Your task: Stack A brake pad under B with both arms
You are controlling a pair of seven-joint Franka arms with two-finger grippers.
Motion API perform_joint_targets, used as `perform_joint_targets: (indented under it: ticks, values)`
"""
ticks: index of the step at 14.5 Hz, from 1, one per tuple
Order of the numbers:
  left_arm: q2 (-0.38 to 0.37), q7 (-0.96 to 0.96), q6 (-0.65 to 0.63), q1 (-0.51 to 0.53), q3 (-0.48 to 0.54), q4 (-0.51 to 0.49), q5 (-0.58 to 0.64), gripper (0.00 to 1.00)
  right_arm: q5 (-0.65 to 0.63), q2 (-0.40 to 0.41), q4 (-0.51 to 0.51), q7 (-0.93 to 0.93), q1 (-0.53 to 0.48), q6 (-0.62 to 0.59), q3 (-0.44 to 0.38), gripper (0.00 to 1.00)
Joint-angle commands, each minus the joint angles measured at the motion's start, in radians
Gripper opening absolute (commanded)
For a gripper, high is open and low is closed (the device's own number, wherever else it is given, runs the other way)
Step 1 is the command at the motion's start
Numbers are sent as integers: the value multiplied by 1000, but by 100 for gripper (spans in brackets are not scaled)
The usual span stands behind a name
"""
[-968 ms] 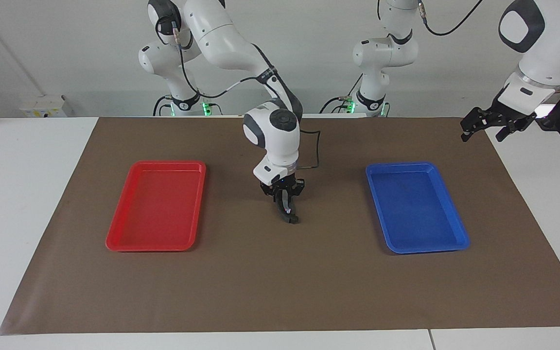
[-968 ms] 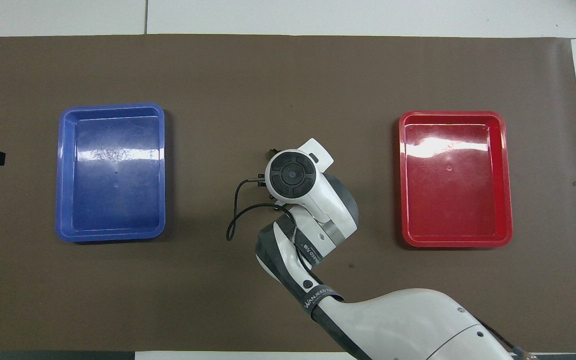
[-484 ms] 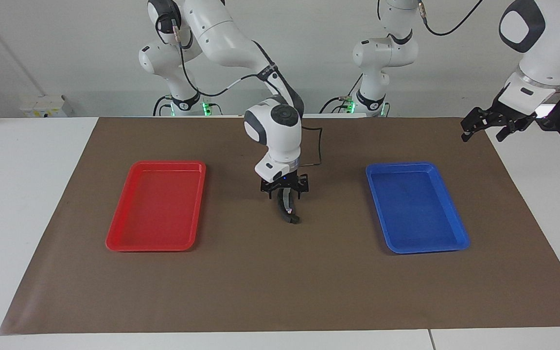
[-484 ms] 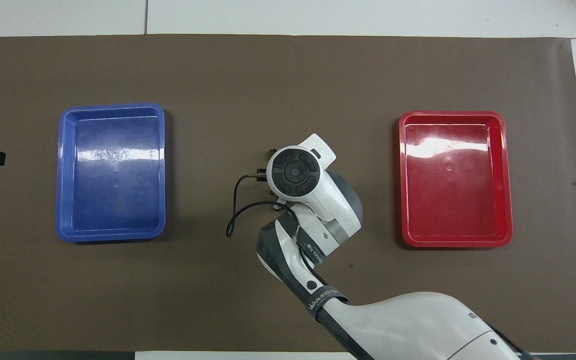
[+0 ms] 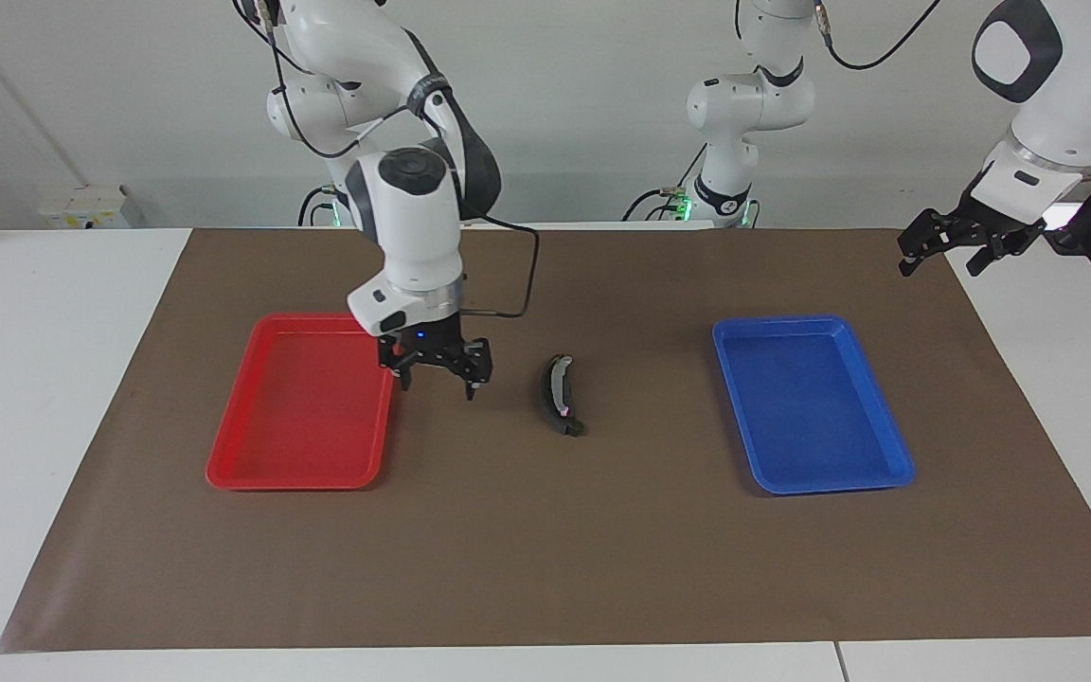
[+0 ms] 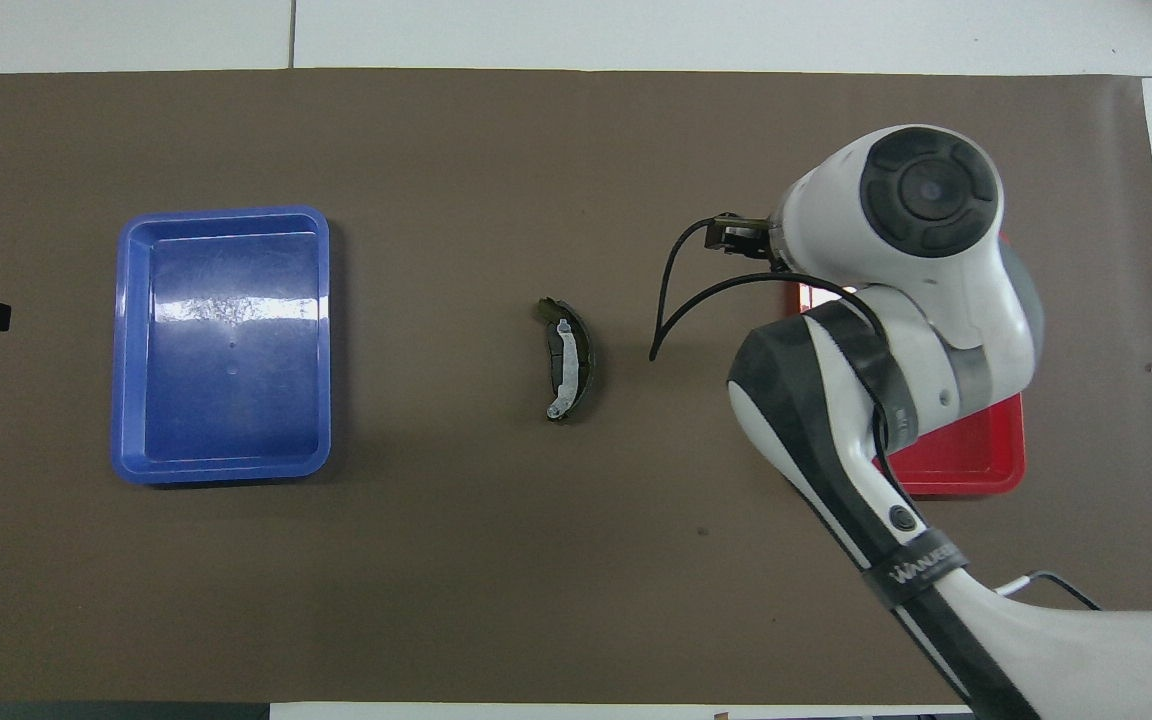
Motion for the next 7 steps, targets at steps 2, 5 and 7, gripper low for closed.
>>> perform_joint_targets:
  ticks: [2,5,7]
  values:
    - [-15,-11,-11,6,-5,-6,14,100,-10,-103,6,-147,-117,-138,17,100]
    - [-15,-11,-11,6,-5,-6,14,100,30,-192,5,-212,-197,-273,17,100]
    - [-15,-11,-11,6,-5,-6,14,100,78,-237,9,-238,-229,-368,15,100]
